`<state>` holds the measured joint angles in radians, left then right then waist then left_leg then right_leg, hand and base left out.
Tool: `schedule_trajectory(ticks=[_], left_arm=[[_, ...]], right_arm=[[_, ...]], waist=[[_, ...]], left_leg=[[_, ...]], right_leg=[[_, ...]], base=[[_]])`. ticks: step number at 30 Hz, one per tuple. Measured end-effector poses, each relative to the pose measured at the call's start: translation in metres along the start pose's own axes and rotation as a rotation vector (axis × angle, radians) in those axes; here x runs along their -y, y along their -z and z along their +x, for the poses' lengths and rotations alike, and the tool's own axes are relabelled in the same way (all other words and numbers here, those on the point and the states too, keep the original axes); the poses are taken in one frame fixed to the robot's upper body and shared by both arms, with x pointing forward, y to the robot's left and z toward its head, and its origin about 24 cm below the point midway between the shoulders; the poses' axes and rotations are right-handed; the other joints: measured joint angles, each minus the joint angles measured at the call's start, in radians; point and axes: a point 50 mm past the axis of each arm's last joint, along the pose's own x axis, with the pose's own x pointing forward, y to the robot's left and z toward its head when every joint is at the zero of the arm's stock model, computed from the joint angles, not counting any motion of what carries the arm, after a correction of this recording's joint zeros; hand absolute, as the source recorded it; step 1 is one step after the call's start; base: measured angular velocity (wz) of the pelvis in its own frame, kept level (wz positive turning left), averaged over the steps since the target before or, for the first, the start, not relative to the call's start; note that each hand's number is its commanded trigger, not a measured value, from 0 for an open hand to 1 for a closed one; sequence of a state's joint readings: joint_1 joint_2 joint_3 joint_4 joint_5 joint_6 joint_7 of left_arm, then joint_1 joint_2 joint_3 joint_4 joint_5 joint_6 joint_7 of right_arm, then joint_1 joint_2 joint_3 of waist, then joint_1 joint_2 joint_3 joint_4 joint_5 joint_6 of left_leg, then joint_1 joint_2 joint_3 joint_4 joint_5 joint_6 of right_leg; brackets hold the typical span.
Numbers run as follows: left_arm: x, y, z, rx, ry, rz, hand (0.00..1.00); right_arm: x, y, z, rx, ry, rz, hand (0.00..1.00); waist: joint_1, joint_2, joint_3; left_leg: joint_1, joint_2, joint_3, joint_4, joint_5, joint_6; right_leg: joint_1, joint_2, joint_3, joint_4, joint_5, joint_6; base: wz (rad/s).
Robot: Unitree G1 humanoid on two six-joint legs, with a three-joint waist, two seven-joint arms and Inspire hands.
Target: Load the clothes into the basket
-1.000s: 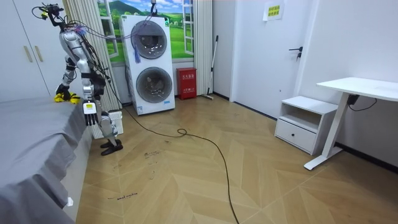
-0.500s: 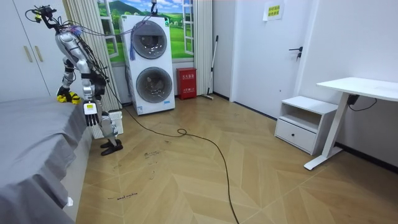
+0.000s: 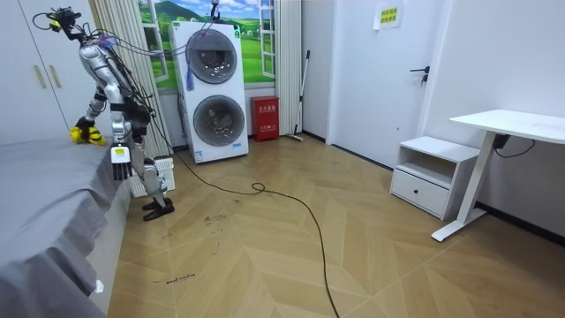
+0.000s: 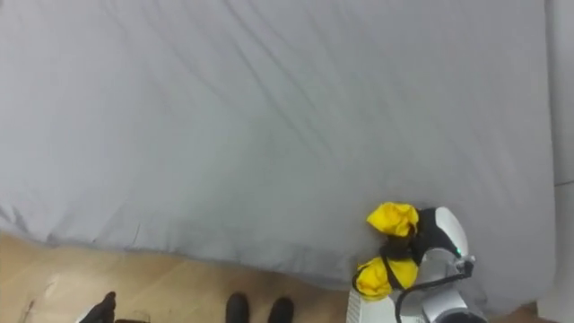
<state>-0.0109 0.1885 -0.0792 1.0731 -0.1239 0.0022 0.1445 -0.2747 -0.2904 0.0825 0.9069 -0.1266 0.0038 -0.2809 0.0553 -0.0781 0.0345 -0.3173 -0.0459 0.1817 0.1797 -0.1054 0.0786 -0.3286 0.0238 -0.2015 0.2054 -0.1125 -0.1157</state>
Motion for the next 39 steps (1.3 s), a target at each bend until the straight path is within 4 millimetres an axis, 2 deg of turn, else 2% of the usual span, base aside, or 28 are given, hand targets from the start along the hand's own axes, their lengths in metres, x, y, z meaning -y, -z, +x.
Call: schedule_trajectory(ticks=[1, 4, 6, 9, 10, 12, 14, 17, 21, 25, 29, 31, 33, 37, 39], left_arm=[[0.000, 0.002, 0.000, -0.001, 0.000, 0.000, 0.00], [0.000, 0.014, -0.005, -0.011, 0.003, 0.005, 0.00], [-0.002, 0.024, -0.008, -0.029, -0.003, -0.011, 0.00], [-0.002, 0.039, -0.013, -0.064, -0.007, 0.004, 0.00], [-0.002, 0.043, -0.014, -0.076, -0.008, 0.012, 0.00], [-0.008, 0.067, -0.022, -0.158, -0.029, -0.005, 0.00], [-0.011, 0.077, -0.026, -0.196, -0.037, -0.008, 0.00], [-0.012, 0.083, -0.027, -0.258, -0.044, -0.029, 0.00], [-0.016, 0.092, -0.031, -0.309, -0.062, -0.022, 0.00], [-0.018, 0.098, -0.033, -0.344, -0.067, -0.010, 0.00], [-0.019, 0.107, -0.037, -0.379, -0.070, -0.004, 0.00], [-0.020, 0.113, -0.040, -0.402, -0.073, 0.004, 0.00], [-0.022, 0.119, -0.043, -0.438, -0.074, 0.036, 0.00], [-0.020, 0.120, -0.044, -0.456, -0.059, 0.104, 0.00], [-0.017, 0.120, -0.044, -0.451, -0.041, 0.126, 0.00]], right_arm=[[0.003, -0.002, 0.000, 0.019, 0.004, 0.005, 1.00], [0.020, -0.007, -0.007, 0.094, 0.028, 0.073, 1.00], [0.030, -0.006, -0.018, 0.139, 0.030, 0.113, 1.00], [0.047, 0.000, -0.026, 0.153, 0.069, 0.195, 1.00], [0.050, 0.003, -0.028, 0.148, 0.079, 0.206, 1.00], [0.058, 0.014, -0.032, 0.120, 0.112, 0.223, 1.00], [0.064, 0.023, -0.035, 0.088, 0.128, 0.228, 1.00], [0.067, 0.035, -0.041, 0.049, 0.126, 0.233, 1.00], [0.072, 0.053, -0.049, -0.001, 0.123, 0.239, 1.00], [0.073, 0.070, -0.057, -0.061, 0.131, 0.241, 1.00], [0.074, 0.097, -0.072, -0.160, 0.135, 0.276, 1.00], [0.076, 0.102, -0.073, -0.182, 0.144, 0.282, 1.00], [0.079, 0.103, -0.073, -0.189, 0.166, 0.278, 1.00], [0.080, 0.116, -0.074, -0.248, 0.178, 0.291, 1.00], [0.079, 0.112, -0.067, -0.249, 0.178, 0.300, 1.00]], waist=[[-0.003, 0.000, -0.0001], [-0.041, 0.000, -0.0022], [-0.068, -0.013, -0.0115], [-0.128, -0.022, -0.0179], [-0.135, -0.025, -0.0206], [-0.164, -0.040, -0.0317], [-0.185, -0.041, -0.0333], [-0.217, -0.037, -0.0309], [-0.231, -0.020, -0.0247], [-0.271, -0.010, -0.0229], [-0.278, 0.004, -0.0210], [-0.304, 0.007, -0.0195], [-0.319, 0.014, -0.0201], [-0.333, 0.025, -0.0168], [-0.358, 0.041, -0.0114]], left_leg=[[0.017, 0.000, 0.007, -0.001, -0.001, 0.000], [0.121, -0.002, 0.009, -0.027, -0.018, 0.004], [0.187, 0.005, 0.034, -0.037, -0.036, 0.003], [0.259, 0.015, 0.068, -0.037, -0.062, 0.001], [0.274, 0.017, 0.078, -0.037, -0.067, -0.001], [0.325, 0.019, 0.096, -0.034, -0.076, -0.007], [0.347, 0.020, 0.114, -0.031, -0.079, -0.009], [0.371, 0.024, 0.171, -0.033, -0.081, -0.011], [0.398, 0.050, 0.212, -0.036, -0.117, -0.015], [0.400, 0.060, 0.255, -0.033, -0.123, -0.018], [0.399, 0.076, 0.336, -0.026, -0.129, -0.024], [0.394, 0.079, 0.358, -0.027, -0.131, -0.026], [0.379, 0.091, 0.408, -0.017, -0.142, -0.029], [0.336, 0.104, 0.459, 0.009, -0.149, -0.027], [0.296, 0.104, 0.476, 0.020, -0.154, -0.021]], right_leg=[[0.016, 0.000, 0.006, -0.001, -0.001, 0.001], [0.105, 0.005, 0.024, -0.011, -0.032, 0.009], [0.160, 0.015, 0.053, -0.018, -0.038, 0.010], [0.216, 0.028, 0.083, -0.018, -0.039, 0.012], [0.230, 0.031, 0.096, -0.019, -0.039, 0.012], [0.274, 0.037, 0.143, -0.023, -0.040, 0.014], [0.289, 0.040, 0.171, -0.023, -0.041, 0.015], [0.295, 0.046, 0.206, -0.019, -0.041, 0.017], [0.303, 0.080, 0.262, -0.019, -0.036, 0.013], [0.299, 0.088, 0.282, -0.018, -0.027, 0.013], [0.279, 0.106, 0.339, -0.016, -0.008, 0.012], [0.267, 0.115, 0.367, -0.015, -0.003, 0.014], [0.241, 0.131, 0.415, -0.014, 0.015, 0.015], [0.192, 0.145, 0.463, -0.014, 0.039, 0.021], [0.142, 0.148, 0.478, 0.007, 0.046, 0.027]], base=[[-0.21], [-0.13], [-0.33], [-0.35], [-0.57], [-0.62], [-0.45], [-0.37], [-0.42], [-0.19], [-0.42], [-0.46], [-0.64], [-0.51], [-0.34]])
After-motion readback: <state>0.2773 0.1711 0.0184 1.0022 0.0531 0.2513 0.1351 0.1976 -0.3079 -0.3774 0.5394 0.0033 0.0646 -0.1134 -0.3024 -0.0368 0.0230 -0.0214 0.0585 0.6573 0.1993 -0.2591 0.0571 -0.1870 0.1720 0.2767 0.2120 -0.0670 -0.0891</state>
